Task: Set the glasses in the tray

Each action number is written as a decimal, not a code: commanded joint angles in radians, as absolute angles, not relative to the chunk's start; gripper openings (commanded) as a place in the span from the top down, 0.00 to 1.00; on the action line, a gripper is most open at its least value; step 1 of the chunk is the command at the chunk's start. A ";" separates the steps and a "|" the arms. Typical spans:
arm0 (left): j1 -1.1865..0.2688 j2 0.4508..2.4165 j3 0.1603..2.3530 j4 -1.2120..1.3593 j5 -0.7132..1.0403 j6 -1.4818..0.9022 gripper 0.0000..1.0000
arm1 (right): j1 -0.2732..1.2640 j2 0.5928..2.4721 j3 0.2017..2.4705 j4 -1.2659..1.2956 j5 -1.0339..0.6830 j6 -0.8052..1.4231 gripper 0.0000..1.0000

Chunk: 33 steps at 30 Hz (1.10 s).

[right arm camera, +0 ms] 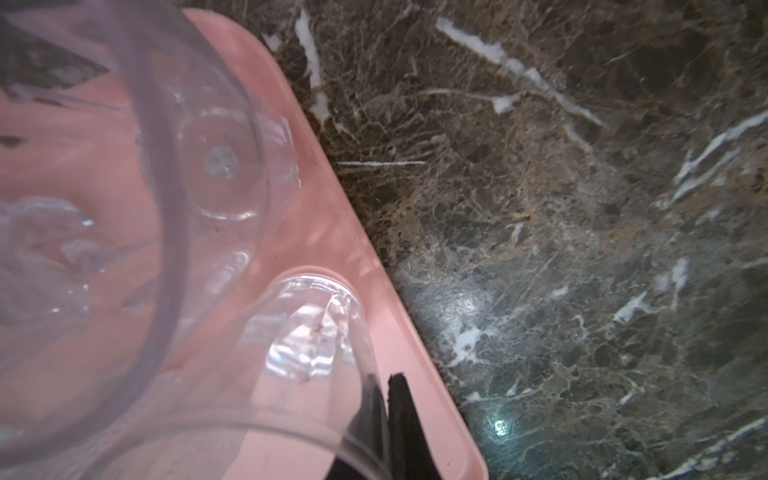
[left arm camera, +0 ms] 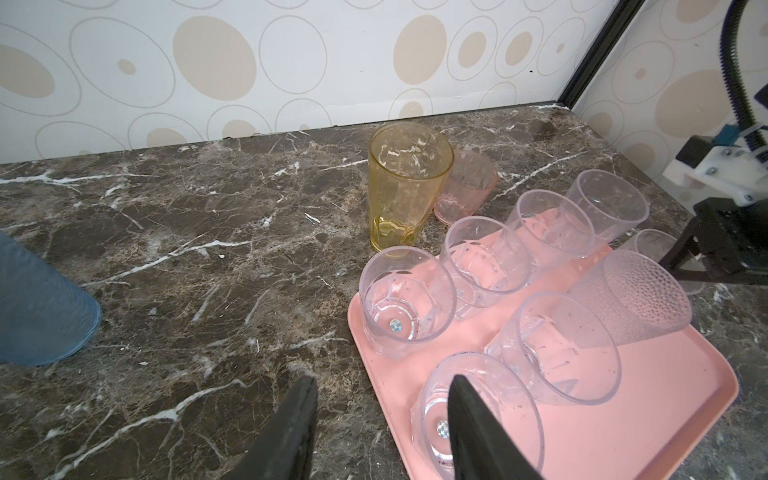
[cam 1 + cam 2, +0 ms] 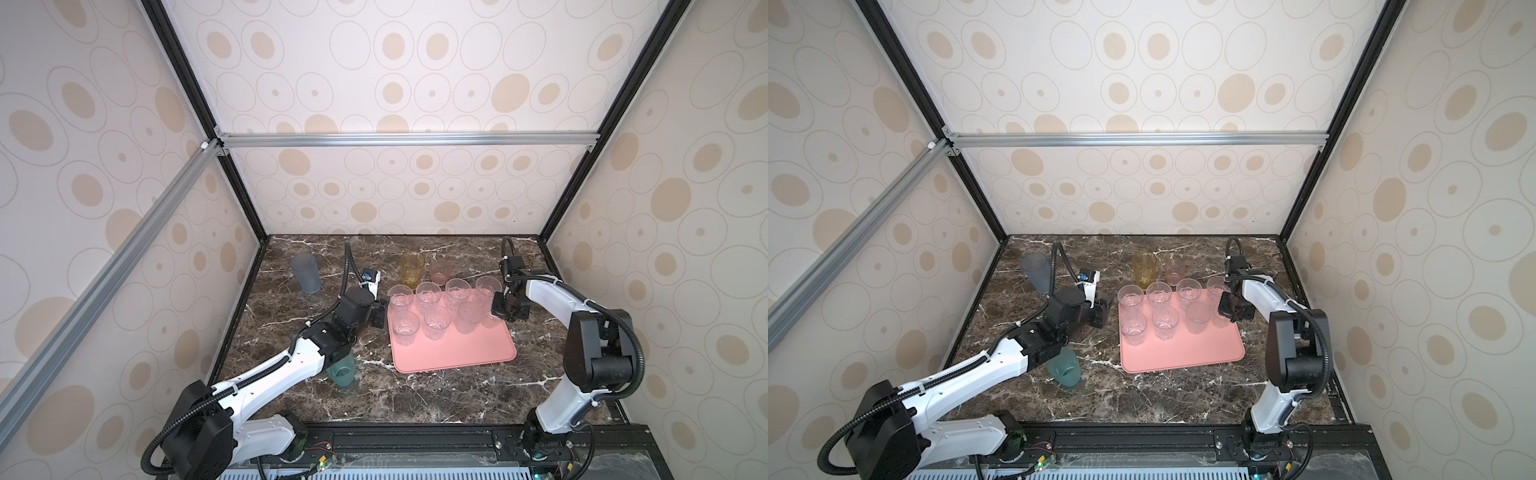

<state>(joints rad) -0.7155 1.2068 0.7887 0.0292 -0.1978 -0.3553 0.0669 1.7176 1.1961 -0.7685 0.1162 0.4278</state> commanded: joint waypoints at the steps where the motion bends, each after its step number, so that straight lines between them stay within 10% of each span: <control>1: -0.723 1.205 0.787 0.043 -0.193 -0.366 0.49 | 0.069 1.729 1.190 -0.769 0.155 0.418 0.94; 33: -0.727 1.233 0.822 -0.004 -0.176 -0.420 0.49 | 0.181 1.585 1.305 -0.867 0.151 0.451 0.75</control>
<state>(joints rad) -0.7158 1.2362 0.7887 0.0185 -0.1795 -0.4007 0.1806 1.5948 1.2778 -0.8276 0.1307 0.4404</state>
